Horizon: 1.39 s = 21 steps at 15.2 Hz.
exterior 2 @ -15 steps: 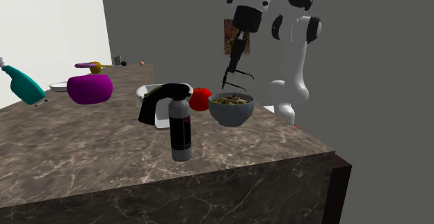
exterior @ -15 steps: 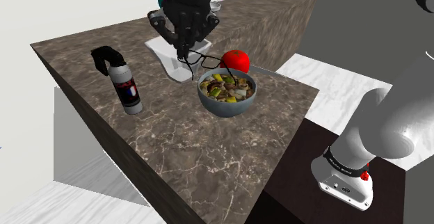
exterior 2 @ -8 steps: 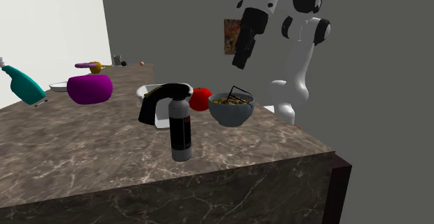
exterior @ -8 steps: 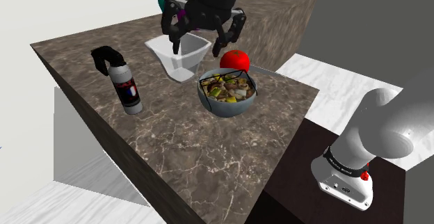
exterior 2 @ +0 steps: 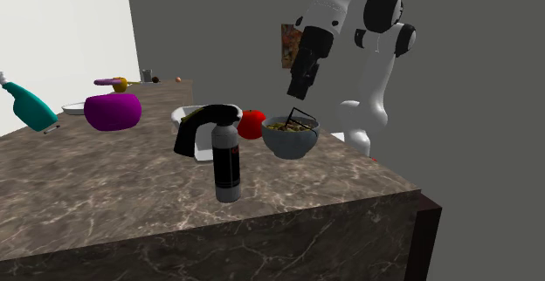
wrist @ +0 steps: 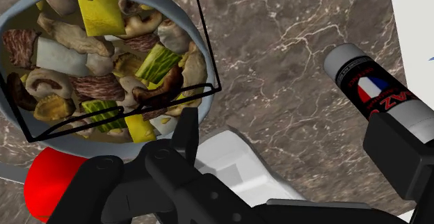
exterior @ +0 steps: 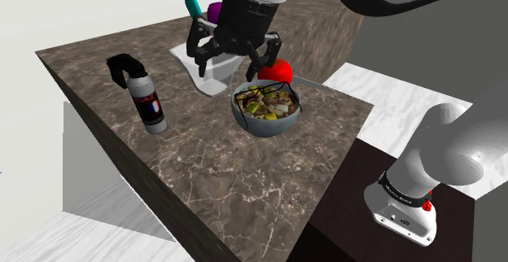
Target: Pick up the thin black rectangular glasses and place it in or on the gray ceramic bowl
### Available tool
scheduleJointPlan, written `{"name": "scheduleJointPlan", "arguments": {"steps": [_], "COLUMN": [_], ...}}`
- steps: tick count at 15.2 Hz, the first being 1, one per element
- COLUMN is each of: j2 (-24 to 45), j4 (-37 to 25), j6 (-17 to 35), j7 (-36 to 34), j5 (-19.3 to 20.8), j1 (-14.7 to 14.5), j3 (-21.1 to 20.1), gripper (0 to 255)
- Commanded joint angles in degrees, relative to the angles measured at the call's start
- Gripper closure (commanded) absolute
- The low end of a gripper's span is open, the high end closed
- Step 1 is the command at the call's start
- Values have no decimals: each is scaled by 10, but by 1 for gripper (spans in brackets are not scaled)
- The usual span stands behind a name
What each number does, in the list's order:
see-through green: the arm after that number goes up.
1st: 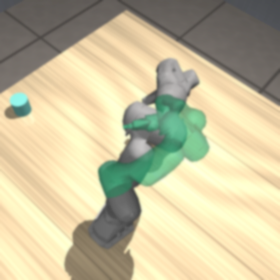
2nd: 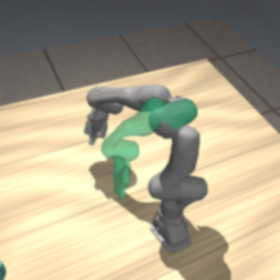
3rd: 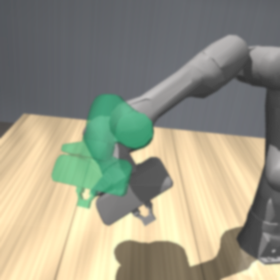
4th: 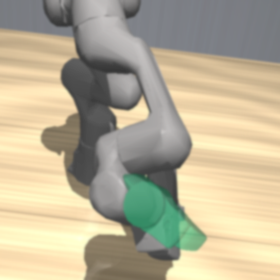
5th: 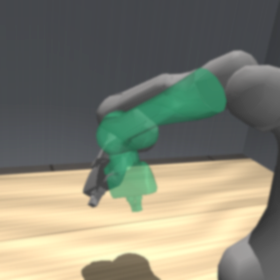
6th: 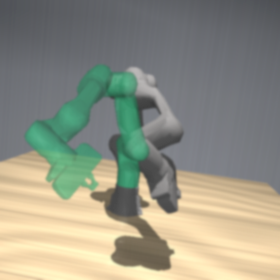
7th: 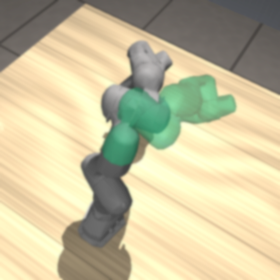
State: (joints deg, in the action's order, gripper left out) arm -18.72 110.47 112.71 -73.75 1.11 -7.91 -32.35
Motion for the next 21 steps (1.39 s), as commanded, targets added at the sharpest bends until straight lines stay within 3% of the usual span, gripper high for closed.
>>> {"name": "scheduleJointPlan", "arguments": {"steps": [1, 6, 7, 16, 17, 21], "j2": [1, 1, 1, 1, 1, -2], "j4": [2, 2, 2, 2, 2, -10], "j6": [3, 3, 3, 3, 3, -71], "j7": [-1, -1, -1, -1, -1, -297], "j5": [1, 1, 1, 1, 1, -36], "j1": [0, 0, 0, 0, 0, 71], "j3": [-1, -1, -1, -1, -1, -9], "gripper": [0, 0, 255, 255, 0, 0]}}
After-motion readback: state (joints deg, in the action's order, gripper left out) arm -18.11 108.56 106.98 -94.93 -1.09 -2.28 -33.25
